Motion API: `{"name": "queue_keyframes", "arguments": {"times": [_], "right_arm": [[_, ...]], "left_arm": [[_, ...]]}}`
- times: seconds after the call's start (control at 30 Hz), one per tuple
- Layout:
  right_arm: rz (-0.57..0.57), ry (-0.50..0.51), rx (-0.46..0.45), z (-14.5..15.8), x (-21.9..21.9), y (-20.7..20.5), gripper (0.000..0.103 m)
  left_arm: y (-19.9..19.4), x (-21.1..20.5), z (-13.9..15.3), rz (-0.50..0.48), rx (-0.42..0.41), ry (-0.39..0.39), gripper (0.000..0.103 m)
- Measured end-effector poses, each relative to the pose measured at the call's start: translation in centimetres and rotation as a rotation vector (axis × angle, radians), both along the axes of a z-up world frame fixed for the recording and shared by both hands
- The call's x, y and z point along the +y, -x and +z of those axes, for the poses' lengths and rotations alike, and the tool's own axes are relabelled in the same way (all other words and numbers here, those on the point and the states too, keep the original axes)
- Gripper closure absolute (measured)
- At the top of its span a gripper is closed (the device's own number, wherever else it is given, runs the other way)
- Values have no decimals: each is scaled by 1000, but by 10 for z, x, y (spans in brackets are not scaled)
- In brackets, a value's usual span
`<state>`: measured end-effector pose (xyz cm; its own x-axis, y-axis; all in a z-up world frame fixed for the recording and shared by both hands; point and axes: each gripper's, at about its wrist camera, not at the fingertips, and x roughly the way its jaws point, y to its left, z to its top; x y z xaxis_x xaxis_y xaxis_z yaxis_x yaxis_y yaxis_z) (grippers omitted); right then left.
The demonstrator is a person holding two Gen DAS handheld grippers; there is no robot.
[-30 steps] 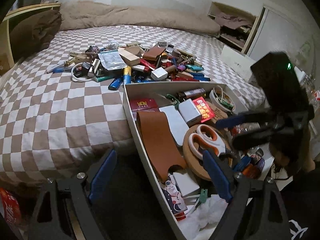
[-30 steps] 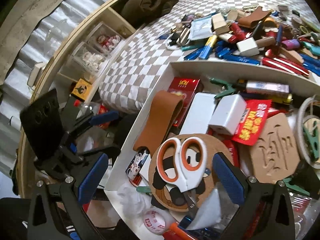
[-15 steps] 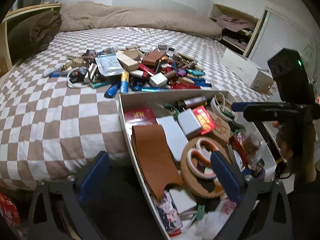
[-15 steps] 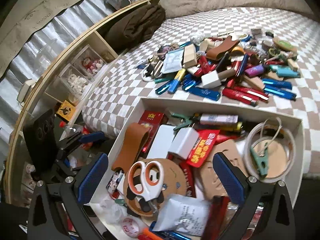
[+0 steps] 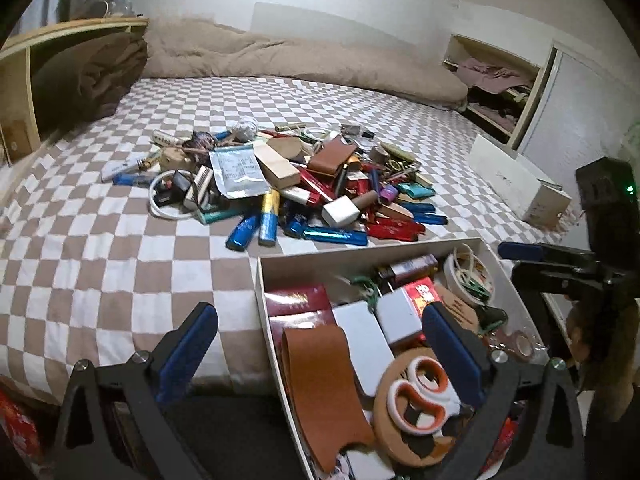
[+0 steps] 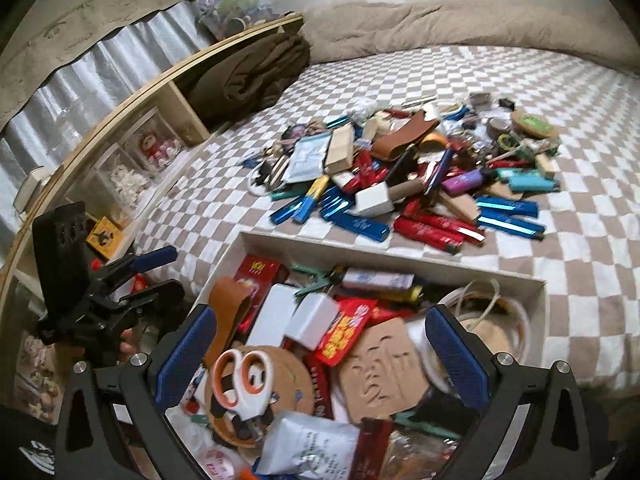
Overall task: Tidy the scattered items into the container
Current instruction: 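Move both tools back from the box toward the pile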
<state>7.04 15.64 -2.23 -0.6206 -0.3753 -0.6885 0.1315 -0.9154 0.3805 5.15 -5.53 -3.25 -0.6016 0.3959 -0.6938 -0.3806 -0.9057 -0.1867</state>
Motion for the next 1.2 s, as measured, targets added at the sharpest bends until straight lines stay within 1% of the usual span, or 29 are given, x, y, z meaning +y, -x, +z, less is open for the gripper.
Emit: {"name": "queue_keyframes", "arguments": {"times": [0.13, 0.23, 0.43, 0.57, 0.7, 1.0, 1.2], "right_arm": [[-26, -47, 24, 4, 7, 2, 0], [-48, -79, 34, 6, 13, 4, 0], [-81, -113, 48, 11, 27, 8, 0], [-119, -169, 66, 16, 36, 11, 0], [-128, -190, 78, 20, 43, 16, 0], [-149, -225, 97, 25, 56, 26, 0], [-169, -263, 128, 34, 70, 33, 0]], "left_arm": [[8, 5, 3, -2, 9, -2, 0], [14, 9, 7, -5, 28, 12, 0], [24, 16, 11, -23, 44, 10, 0], [33, 21, 14, -33, 52, 13, 0], [43, 22, 19, -30, 63, 13, 0], [65, 18, 28, -13, 89, 38, 0], [77, 17, 39, -2, 122, 77, 0]]}}
